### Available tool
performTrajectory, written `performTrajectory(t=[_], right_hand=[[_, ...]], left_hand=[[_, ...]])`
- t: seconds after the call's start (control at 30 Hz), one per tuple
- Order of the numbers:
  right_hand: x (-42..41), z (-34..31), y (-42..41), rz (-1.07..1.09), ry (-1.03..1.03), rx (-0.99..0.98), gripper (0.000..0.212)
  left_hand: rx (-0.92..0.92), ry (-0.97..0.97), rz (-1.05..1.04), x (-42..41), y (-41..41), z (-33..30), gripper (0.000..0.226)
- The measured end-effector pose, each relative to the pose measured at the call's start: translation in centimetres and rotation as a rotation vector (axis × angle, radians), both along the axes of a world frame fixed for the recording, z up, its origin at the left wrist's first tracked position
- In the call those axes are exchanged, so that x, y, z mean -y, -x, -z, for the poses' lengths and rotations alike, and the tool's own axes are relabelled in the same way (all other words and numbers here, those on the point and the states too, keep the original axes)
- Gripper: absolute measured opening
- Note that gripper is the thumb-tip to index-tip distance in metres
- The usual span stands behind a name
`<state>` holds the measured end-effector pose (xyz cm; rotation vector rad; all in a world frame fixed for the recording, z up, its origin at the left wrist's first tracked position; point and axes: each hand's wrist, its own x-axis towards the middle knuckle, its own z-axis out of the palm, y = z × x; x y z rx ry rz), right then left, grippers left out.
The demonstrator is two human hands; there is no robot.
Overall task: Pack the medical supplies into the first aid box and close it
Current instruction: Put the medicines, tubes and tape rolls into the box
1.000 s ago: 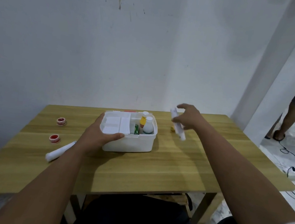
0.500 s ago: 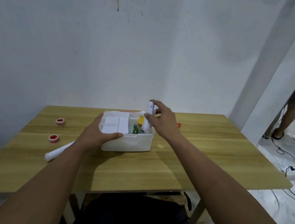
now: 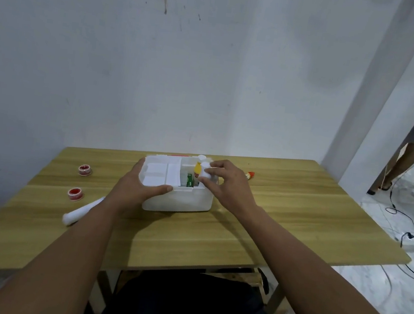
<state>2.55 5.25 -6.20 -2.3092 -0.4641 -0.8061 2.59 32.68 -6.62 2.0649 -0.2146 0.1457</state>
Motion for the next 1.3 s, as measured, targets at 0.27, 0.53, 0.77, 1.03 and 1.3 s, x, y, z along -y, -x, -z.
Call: performTrajectory(t=[0.27, 0.53, 0.77, 1.03, 1.3], right_hand=[[0.1, -0.5, 0.2, -0.005, 0.090, -0.033, 0.035], [5.0, -3.1, -4.1, 0.202, -0.093, -0.198, 0.025], [9.3, -0.4, -7.5, 0.365, 0.663, -0.744, 0.058], [8.7, 1.1, -8.0, 0.436, 0.833, -0.586, 0.027], [9.0, -1.8, -7.0, 0.314, 0.138, -0.559, 0.038]], left_hand=[[-0.014, -0.022, -0.029, -0.3, -0.3, 0.2, 0.100], [-0.023, -0.031, -0.024, -0.2, -0.4, 0.3, 0.107], [-0.018, -0.022, -0.028, -0.2, -0.2, 0.3, 0.106], [-0.024, -0.034, -0.053, -0.1, -0.5, 0.7, 0.102], [-0.026, -0.029, -0.039, -0.1, -0.5, 0.7, 0.097]])
